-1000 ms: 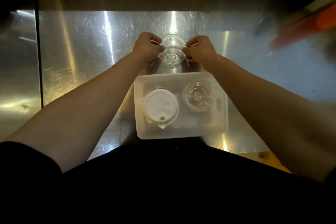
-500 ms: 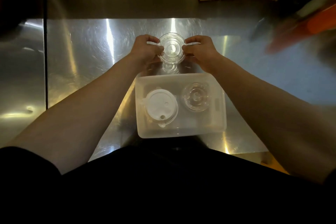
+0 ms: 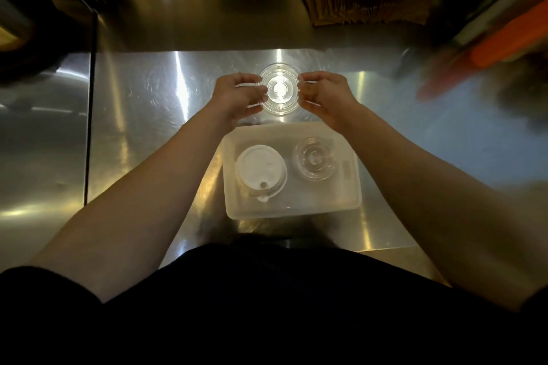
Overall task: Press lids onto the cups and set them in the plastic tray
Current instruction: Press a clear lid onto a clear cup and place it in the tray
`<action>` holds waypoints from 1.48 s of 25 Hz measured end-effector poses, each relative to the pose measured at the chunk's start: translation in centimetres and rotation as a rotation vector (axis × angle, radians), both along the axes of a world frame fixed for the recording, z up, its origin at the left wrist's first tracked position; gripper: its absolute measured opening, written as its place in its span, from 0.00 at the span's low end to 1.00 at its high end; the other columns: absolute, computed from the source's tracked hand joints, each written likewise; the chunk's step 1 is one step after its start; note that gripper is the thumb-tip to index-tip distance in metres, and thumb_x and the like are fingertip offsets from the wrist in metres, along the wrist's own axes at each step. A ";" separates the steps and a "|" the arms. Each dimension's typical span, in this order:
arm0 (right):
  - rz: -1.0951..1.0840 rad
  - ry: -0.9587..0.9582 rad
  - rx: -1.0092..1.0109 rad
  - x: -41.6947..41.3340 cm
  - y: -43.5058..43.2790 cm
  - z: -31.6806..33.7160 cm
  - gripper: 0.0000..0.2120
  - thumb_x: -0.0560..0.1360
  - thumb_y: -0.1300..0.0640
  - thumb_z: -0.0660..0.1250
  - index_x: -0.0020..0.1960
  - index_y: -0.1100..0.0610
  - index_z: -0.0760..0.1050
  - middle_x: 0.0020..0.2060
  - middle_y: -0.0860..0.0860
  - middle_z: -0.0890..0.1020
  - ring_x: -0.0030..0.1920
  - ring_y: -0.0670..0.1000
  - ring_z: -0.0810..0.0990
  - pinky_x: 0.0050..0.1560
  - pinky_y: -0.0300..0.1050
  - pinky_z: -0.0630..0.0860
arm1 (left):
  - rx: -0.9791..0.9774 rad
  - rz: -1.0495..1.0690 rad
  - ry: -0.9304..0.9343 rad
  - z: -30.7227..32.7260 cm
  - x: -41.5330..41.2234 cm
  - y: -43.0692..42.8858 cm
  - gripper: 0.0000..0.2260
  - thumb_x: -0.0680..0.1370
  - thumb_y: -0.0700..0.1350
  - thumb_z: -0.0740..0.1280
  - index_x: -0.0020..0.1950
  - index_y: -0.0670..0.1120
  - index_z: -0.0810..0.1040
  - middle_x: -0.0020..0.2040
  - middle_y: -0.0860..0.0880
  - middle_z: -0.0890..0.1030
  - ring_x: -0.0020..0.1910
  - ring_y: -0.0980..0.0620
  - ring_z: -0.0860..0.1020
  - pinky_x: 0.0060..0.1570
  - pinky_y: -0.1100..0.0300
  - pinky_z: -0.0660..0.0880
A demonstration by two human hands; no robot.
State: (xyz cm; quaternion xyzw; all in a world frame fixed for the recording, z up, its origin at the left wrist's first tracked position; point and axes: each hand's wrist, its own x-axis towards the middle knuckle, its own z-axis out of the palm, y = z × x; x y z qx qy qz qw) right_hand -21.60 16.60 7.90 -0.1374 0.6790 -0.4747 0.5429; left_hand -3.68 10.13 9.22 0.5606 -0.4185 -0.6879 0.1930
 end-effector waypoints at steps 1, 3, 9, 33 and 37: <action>-0.001 -0.008 -0.003 0.0 0.4 0.2 0.11 0.74 0.69 0.68 0.56 0.62 0.80 0.44 0.55 0.84 0.43 0.52 0.83 0.42 0.42 0.82 | 0.000 -0.007 0.017 0.2 0.2 0.3 0.11 0.74 0.35 0.71 0.55 0.43 0.77 0.49 0.44 0.81 0.47 0.47 0.82 0.52 0.54 0.81; -0.012 -0.042 -0.020 0.0 1.1 0.6 0.11 0.74 0.69 0.68 0.54 0.61 0.80 0.44 0.56 0.84 0.43 0.51 0.83 0.41 0.41 0.81 | -0.012 -0.012 0.041 0.6 0.3 0.8 0.11 0.74 0.35 0.72 0.55 0.42 0.78 0.46 0.45 0.81 0.44 0.49 0.82 0.51 0.54 0.81; -0.085 -0.015 -0.061 0.6 3.0 1.2 0.09 0.73 0.70 0.69 0.50 0.60 0.80 0.41 0.57 0.83 0.41 0.52 0.83 0.40 0.40 0.82 | -0.080 -0.006 0.031 1.3 0.3 2.4 0.14 0.74 0.34 0.72 0.59 0.37 0.77 0.47 0.42 0.81 0.41 0.49 0.82 0.46 0.57 0.81; -0.108 0.426 -0.103 0.7 13.0 1.2 0.06 0.74 0.58 0.71 0.51 0.55 0.81 0.39 0.54 0.85 0.36 0.48 0.85 0.34 0.36 0.79 | -0.517 -0.161 -0.213 0.1 -1.6 9.4 0.11 0.78 0.40 0.68 0.60 0.42 0.81 0.50 0.47 0.81 0.37 0.54 0.80 0.51 0.53 0.81; -0.118 0.476 -0.061 1.4 14.6 1.0 0.08 0.74 0.56 0.71 0.53 0.54 0.79 0.37 0.53 0.85 0.35 0.46 0.85 0.31 0.35 0.78 | -0.555 -0.275 -0.275 0.0 -2.1 9.2 0.11 0.77 0.39 0.67 0.59 0.43 0.82 0.51 0.43 0.83 0.41 0.48 0.82 0.52 0.49 0.81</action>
